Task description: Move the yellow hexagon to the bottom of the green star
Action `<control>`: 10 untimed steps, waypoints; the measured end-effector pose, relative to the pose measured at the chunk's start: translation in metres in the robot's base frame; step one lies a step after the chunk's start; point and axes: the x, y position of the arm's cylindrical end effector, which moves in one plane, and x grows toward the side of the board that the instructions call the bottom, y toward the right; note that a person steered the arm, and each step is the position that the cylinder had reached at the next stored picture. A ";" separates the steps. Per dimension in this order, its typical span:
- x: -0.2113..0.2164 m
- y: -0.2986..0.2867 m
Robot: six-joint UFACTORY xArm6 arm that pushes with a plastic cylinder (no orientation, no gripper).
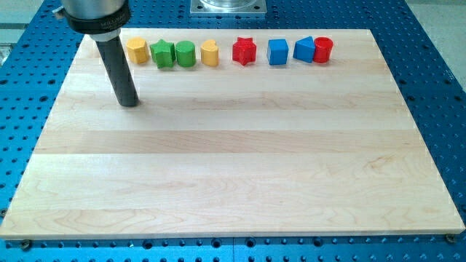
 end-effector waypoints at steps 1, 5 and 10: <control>0.000 0.000; -0.080 -0.036; -0.102 -0.013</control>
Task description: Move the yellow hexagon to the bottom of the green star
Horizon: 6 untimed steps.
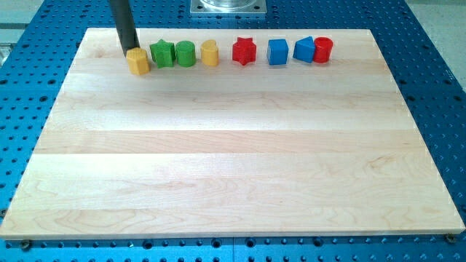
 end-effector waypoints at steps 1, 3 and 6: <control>0.047 -0.002; 0.091 0.059; -0.023 -0.048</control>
